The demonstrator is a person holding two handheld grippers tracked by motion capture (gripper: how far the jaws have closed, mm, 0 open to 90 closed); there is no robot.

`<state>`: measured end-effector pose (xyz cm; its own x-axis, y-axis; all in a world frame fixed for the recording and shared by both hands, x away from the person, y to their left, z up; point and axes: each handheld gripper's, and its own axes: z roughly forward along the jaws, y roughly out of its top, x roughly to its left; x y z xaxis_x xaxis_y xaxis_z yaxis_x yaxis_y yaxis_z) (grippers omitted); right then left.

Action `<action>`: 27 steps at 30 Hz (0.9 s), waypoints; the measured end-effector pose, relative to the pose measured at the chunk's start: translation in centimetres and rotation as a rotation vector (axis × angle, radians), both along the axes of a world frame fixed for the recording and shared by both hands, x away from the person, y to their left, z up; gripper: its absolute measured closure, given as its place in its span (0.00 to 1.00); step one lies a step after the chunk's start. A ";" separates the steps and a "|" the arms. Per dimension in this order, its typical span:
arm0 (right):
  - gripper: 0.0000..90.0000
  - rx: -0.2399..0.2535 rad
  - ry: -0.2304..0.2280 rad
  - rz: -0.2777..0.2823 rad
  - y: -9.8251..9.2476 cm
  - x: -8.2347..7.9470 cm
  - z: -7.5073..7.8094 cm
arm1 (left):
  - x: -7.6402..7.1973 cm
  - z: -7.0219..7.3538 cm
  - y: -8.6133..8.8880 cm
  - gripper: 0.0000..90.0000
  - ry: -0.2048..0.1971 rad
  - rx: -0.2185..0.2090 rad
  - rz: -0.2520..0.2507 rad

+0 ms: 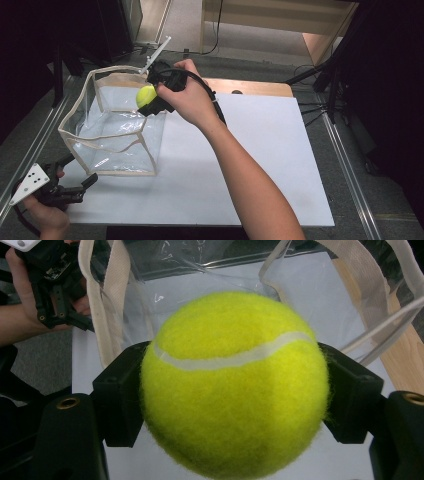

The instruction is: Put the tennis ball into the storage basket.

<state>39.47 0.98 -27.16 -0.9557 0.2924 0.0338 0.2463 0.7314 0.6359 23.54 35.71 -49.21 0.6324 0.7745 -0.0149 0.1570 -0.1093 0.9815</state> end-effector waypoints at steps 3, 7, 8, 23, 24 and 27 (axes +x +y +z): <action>0.26 -0.003 0.004 0.001 0.5 0.1 0.0 | 0.0 0.0 0.0 0.00 0.000 0.003 0.000; 0.26 -0.004 -0.004 0.016 1.4 0.3 -0.1 | 0.0 0.0 0.0 0.00 0.000 0.001 -0.001; 0.26 0.001 -0.003 0.016 1.6 0.3 -0.1 | 0.0 0.0 0.0 0.00 0.000 -0.002 -0.001; 0.26 -0.006 0.012 0.042 3.7 0.4 -0.7 | 0.0 0.0 0.0 0.00 -0.002 0.000 -0.002; 0.26 -0.005 0.011 0.040 3.8 0.4 -0.8 | 0.0 0.0 0.0 0.00 -0.002 0.000 -0.002; 0.26 -0.013 0.012 0.046 4.0 0.5 -0.9 | 0.0 0.0 0.0 0.00 -0.002 0.000 -0.002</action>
<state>39.96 5.02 -28.10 -0.9677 0.2487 0.0421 0.2199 0.7501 0.6237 23.55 35.75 -49.18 0.6343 0.7729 -0.0136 0.1547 -0.1097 0.9819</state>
